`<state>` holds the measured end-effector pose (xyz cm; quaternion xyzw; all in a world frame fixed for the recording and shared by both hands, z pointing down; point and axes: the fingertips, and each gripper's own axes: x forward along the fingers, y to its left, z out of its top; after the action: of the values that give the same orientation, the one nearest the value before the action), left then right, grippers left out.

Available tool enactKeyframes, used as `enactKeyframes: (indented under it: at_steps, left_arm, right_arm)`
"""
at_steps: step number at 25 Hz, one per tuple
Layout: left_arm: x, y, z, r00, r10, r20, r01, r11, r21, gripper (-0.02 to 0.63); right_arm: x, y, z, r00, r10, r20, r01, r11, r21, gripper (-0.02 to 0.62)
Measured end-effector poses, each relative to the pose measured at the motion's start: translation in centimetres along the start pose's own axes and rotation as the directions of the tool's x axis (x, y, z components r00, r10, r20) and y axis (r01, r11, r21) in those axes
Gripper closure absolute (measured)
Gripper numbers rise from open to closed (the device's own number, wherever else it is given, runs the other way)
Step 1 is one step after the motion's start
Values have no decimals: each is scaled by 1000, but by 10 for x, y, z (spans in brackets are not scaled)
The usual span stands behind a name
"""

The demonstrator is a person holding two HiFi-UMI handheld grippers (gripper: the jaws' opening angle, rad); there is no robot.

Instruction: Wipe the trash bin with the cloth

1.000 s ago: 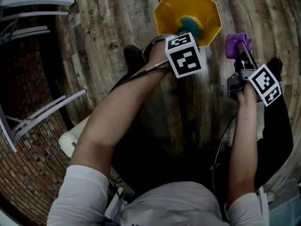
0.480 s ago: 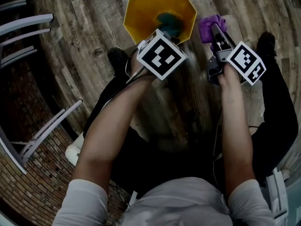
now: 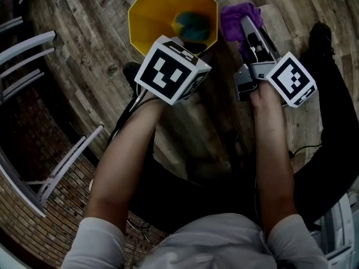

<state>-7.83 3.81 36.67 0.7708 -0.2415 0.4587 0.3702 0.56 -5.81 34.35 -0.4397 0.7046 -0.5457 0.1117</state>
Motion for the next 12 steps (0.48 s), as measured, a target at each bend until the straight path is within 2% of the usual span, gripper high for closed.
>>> enactKeyframes:
  at_steps: [6,12]
  left_arm:
    - [-1,-1,-1,1000,-7,-1,7,1000,10,563]
    - [-1,0,1,1000,-11,10,11,999,31,563]
  right_arm:
    - [2,16,-9,998,55,6,-55,998,4,480]
    - [12,1,-24,999,36,-21,-35,999,30,480]
